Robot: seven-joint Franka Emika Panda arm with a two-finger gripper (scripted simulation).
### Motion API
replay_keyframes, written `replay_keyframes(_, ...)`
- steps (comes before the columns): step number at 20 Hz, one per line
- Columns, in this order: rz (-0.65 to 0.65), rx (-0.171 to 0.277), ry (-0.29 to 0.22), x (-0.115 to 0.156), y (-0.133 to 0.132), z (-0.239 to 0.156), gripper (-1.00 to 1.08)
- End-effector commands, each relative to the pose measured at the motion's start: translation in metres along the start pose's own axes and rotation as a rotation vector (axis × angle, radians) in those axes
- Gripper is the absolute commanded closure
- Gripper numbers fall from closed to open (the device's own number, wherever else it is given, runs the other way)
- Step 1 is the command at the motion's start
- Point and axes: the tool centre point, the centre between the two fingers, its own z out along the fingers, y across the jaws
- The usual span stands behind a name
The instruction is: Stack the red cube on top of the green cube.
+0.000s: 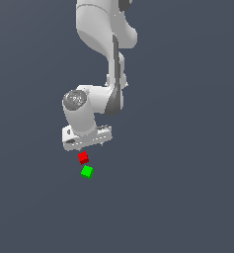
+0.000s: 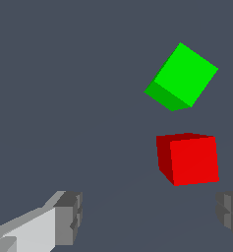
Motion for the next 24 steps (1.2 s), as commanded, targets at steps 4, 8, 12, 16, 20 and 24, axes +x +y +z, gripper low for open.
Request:
replay_keyframes(4,-0.062,-0.006,0.017,0.006,0.029,0.008,-0.92)
replay_keyframes(8,-0.09,-0.008,0.024,0.01,0.042,0.012,-0.92)
replay_keyframes(12,-0.103,-0.009,0.027,0.013,0.048,0.014,-0.92)
replay_keyframes(16,-0.101,-0.009,0.027,0.012,0.048,0.014,-0.92)
replay_keyframes(20,-0.102,-0.009,0.027,0.013,0.048,0.023,-0.92)
replay_keyframes(24,-0.105,-0.009,0.028,0.013,0.048,0.042,-0.92)
